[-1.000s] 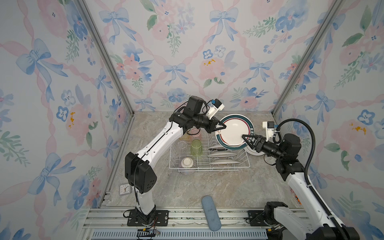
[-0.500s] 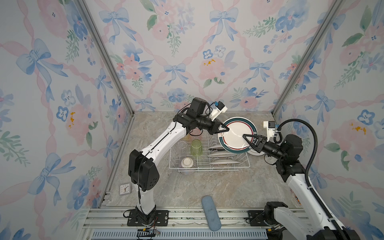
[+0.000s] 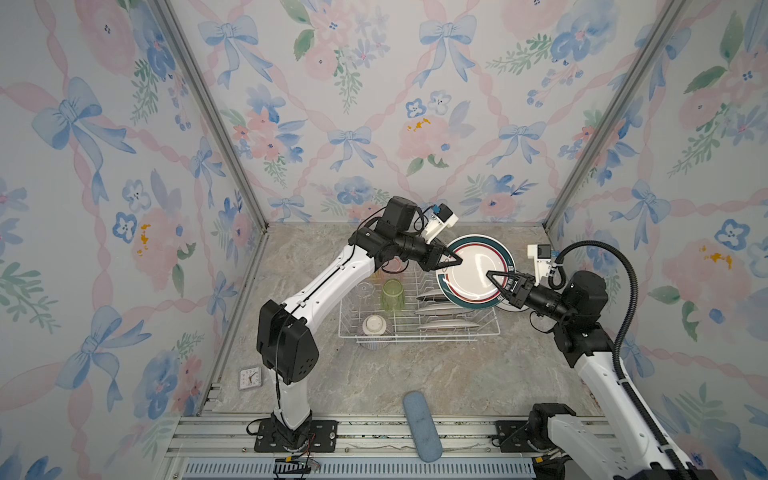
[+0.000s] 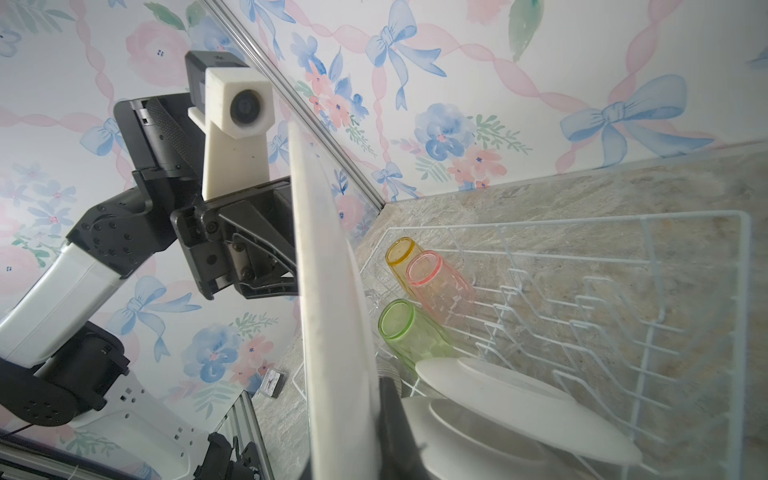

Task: Unload the mixed dishes from the dish rack
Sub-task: 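Open the left gripper and draw it back while the right gripper holds the plate, then lower the red-rimmed plate onto the teal-rimmed plate with the right gripper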

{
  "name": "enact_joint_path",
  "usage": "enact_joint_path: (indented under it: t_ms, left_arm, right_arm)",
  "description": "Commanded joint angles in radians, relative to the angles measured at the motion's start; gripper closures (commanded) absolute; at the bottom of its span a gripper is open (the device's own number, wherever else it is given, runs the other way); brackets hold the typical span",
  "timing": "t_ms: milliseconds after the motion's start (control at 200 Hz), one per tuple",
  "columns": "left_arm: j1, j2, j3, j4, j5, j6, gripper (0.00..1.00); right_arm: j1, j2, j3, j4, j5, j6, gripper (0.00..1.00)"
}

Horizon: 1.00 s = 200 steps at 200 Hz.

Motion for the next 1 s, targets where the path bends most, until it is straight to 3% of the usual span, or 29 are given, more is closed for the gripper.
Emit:
enact_joint_path:
  t_ms: [0, 90, 270, 425, 530, 725, 995]
  left_arm:
    - [-0.005, -0.083, -0.036, 0.013, -0.097, 0.039, 0.77]
    - [-0.006, -0.136, -0.086, 0.013, -0.217, 0.050, 0.78]
    - [-0.014, -0.273, -0.241, 0.015, -0.565, 0.044, 0.79]
    - [-0.032, -0.401, -0.433, 0.072, -0.772, 0.002, 0.79]
    - [-0.056, -0.468, -0.554, 0.126, -0.820, -0.022, 0.79]
    - [-0.097, -0.550, -0.709, 0.254, -0.849, -0.031, 0.80]
    - [-0.135, -0.541, -0.750, 0.327, -0.875, -0.008, 0.79]
  right_arm:
    - [-0.009, -0.010, 0.040, -0.065, 0.049, -0.024, 1.00]
    - [-0.049, -0.002, 0.048, -0.100, 0.068, -0.020, 1.00]
    - [-0.190, 0.031, 0.078, -0.189, 0.118, -0.007, 1.00]
    - [-0.330, 0.088, 0.091, -0.262, 0.197, 0.013, 1.00]
    - [-0.385, 0.139, 0.091, -0.297, 0.291, -0.009, 1.00]
    - [-0.452, 0.244, 0.056, -0.221, 0.359, 0.011, 1.00]
    - [-0.455, 0.413, 0.031, -0.076, 0.366, 0.074, 1.00]
